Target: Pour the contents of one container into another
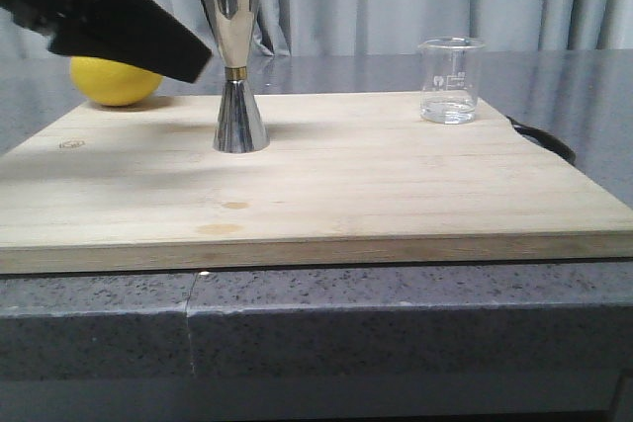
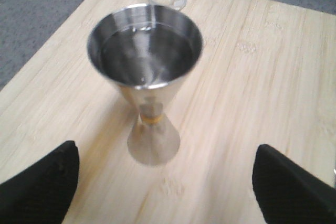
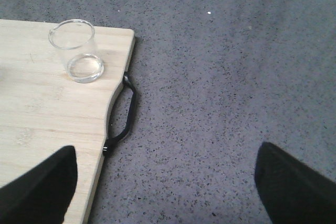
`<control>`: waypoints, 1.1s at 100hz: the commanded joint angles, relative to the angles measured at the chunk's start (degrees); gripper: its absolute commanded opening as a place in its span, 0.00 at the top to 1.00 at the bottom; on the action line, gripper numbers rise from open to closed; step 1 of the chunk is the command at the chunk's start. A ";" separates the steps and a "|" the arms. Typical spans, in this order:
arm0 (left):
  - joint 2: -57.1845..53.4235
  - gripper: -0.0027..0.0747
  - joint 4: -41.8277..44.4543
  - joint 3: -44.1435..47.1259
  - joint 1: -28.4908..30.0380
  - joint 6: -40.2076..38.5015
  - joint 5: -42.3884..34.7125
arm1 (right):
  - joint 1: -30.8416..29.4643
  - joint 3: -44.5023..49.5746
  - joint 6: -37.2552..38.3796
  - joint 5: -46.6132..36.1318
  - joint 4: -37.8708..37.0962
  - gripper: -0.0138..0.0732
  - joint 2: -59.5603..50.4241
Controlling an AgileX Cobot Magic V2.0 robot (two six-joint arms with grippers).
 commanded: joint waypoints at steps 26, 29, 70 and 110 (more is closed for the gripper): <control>-18.82 0.16 46.11 -10.93 -0.43 -63.12 9.46 | 0.17 -1.62 -0.12 1.69 1.41 0.13 -0.29; -20.06 0.16 49.66 -10.94 -0.43 -67.28 10.20 | 0.17 -1.94 -0.12 2.85 2.93 0.13 -0.29; -40.78 0.16 63.78 2.05 -0.43 -93.32 2.19 | 0.17 -11.98 -1.45 17.51 8.14 0.13 -1.80; -52.00 0.17 64.01 14.31 -0.43 -94.80 -9.83 | 0.17 -8.47 -2.48 15.43 1.43 0.15 -11.55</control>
